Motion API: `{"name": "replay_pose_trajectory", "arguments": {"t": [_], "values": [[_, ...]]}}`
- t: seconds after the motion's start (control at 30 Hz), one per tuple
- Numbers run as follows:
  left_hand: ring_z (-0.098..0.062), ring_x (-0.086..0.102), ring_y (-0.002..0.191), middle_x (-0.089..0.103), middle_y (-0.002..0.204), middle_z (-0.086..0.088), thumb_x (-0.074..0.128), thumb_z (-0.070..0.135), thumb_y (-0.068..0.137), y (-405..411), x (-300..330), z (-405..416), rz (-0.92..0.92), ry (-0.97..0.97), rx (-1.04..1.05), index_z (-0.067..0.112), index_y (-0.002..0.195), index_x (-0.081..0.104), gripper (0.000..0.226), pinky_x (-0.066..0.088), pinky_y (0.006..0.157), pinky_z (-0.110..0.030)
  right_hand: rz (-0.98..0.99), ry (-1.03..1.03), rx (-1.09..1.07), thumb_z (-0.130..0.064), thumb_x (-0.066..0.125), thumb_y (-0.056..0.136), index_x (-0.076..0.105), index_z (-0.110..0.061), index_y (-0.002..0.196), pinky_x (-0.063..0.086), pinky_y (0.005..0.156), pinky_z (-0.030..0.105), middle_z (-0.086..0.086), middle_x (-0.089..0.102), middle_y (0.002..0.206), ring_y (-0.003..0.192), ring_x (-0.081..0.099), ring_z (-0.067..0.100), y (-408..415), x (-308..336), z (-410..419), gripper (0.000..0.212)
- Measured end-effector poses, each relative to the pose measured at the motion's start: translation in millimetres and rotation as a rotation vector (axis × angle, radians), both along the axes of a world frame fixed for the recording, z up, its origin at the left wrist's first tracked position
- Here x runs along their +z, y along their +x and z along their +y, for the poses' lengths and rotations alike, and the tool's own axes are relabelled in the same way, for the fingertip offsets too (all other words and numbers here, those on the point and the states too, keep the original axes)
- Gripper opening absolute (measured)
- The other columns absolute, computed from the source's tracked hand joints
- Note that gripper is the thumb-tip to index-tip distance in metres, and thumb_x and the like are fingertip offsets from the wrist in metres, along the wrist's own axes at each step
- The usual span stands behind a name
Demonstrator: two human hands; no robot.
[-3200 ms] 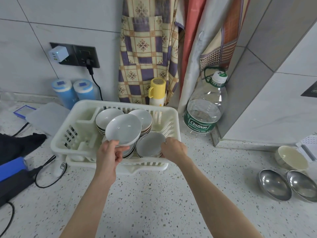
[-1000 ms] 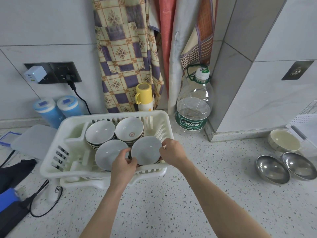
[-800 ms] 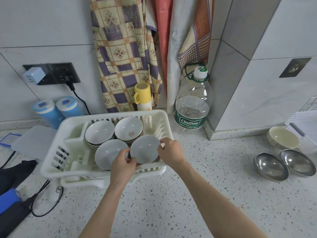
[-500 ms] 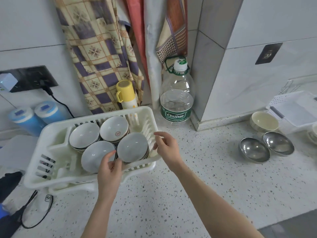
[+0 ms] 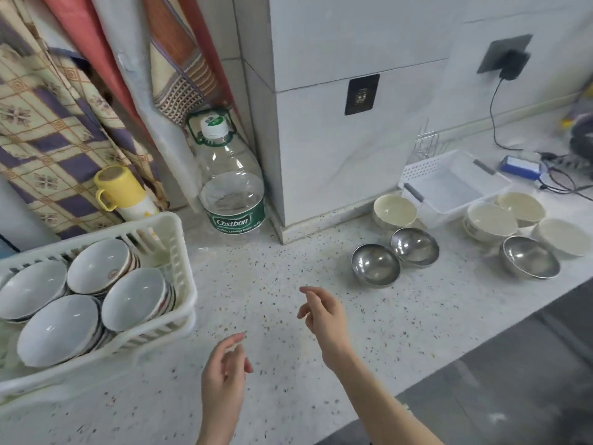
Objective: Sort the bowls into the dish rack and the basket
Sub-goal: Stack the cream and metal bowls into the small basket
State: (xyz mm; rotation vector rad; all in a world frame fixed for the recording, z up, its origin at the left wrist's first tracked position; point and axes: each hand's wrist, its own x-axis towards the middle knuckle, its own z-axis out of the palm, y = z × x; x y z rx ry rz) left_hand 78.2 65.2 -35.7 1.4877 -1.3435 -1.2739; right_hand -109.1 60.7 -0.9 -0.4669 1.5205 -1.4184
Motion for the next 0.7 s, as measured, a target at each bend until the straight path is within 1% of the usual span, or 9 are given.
{"name": "replay_pose_trajectory", "arguments": {"t": [0.1, 0.2, 0.33, 0.4, 0.43, 0.53, 0.63, 0.7], "values": [[-0.002, 0.048, 0.048, 0.061, 0.059, 0.003, 0.054, 0.012, 0.099, -67, -2, 17, 0.005, -0.003, -0.038, 0.028, 0.099, 0.069, 0.022, 0.041, 0.059, -0.032, 0.003, -0.029, -0.027, -0.016, 0.050, 0.098, 0.069, -0.018, 0.101, 0.036, 0.046, 0.015, 0.000, 0.062, 0.059, 0.043, 0.044, 0.002, -61, 2, 19, 0.020], [-0.003, 0.049, 0.050, 0.060, 0.059, 0.004, 0.055, 0.013, 0.099, -143, -6, 40, 0.035, 0.044, -0.039, 0.028, 0.098, 0.070, 0.022, 0.041, 0.059, -0.029, 0.021, -0.060, -0.053, -0.015, 0.052, 0.096, 0.071, -0.018, 0.097, 0.036, 0.045, 0.014, 0.000, 0.061, 0.059, 0.044, 0.046, 0.002, -134, 5, 48, 0.019], [-0.008, 0.044, 0.048, 0.060, 0.058, 0.002, 0.054, 0.011, 0.098, -245, -10, 77, 0.098, 0.133, -0.062, 0.023, 0.100, 0.071, 0.021, 0.037, 0.047, -0.023, 0.043, -0.036, -0.150, -0.017, 0.050, 0.098, 0.070, -0.016, 0.099, 0.036, 0.044, 0.014, 0.000, 0.061, 0.059, 0.045, 0.042, 0.004, -238, 7, 89, 0.020], [-0.009, 0.041, 0.047, 0.060, 0.057, 0.002, 0.054, 0.012, 0.098, -287, -9, 91, 0.113, 0.167, -0.104, 0.022, 0.101, 0.071, 0.019, 0.035, 0.044, -0.021, 0.047, -0.006, -0.219, -0.018, 0.051, 0.098, 0.071, -0.018, 0.098, 0.037, 0.044, 0.013, -0.001, 0.061, 0.059, 0.045, 0.045, 0.002, -281, 6, 106, 0.020], [-0.010, 0.040, 0.046, 0.060, 0.057, 0.002, 0.055, 0.015, 0.098, -306, -7, 96, 0.112, 0.182, -0.131, 0.025, 0.100, 0.070, 0.018, 0.035, 0.043, -0.021, 0.041, 0.006, -0.255, -0.019, 0.051, 0.098, 0.071, -0.019, 0.097, 0.037, 0.044, 0.013, -0.002, 0.061, 0.059, 0.045, 0.045, 0.001, -300, 5, 114, 0.020], [-0.010, 0.040, 0.045, 0.064, 0.060, 0.005, 0.055, 0.022, 0.097, -351, -1, 101, 0.091, 0.214, -0.216, 0.031, 0.099, 0.069, 0.016, 0.038, 0.045, -0.018, 0.014, 0.038, -0.375, -0.020, 0.052, 0.096, 0.071, -0.021, 0.095, 0.035, 0.045, 0.016, -0.004, 0.060, 0.057, 0.043, 0.038, 0.005, -351, 2, 133, 0.019], [-0.008, 0.043, 0.045, 0.066, 0.062, 0.009, 0.055, 0.027, 0.098, -384, 1, 93, 0.067, 0.247, -0.277, 0.030, 0.101, 0.067, 0.013, 0.040, 0.047, -0.018, -0.032, 0.105, -0.585, -0.020, 0.055, 0.092, 0.071, -0.020, 0.093, 0.029, 0.046, 0.021, -0.006, 0.058, 0.055, 0.042, 0.034, 0.007, -397, -2, 144, 0.016], [-0.005, 0.046, 0.046, 0.067, 0.063, 0.011, 0.055, 0.031, 0.098, -404, 1, 84, 0.056, 0.266, -0.301, 0.031, 0.102, 0.067, 0.012, 0.042, 0.048, -0.017, -0.053, 0.141, -0.705, -0.020, 0.054, 0.090, 0.070, -0.020, 0.091, 0.028, 0.046, 0.022, -0.005, 0.059, 0.059, 0.043, 0.034, 0.007, -426, -2, 147, 0.016]]}}
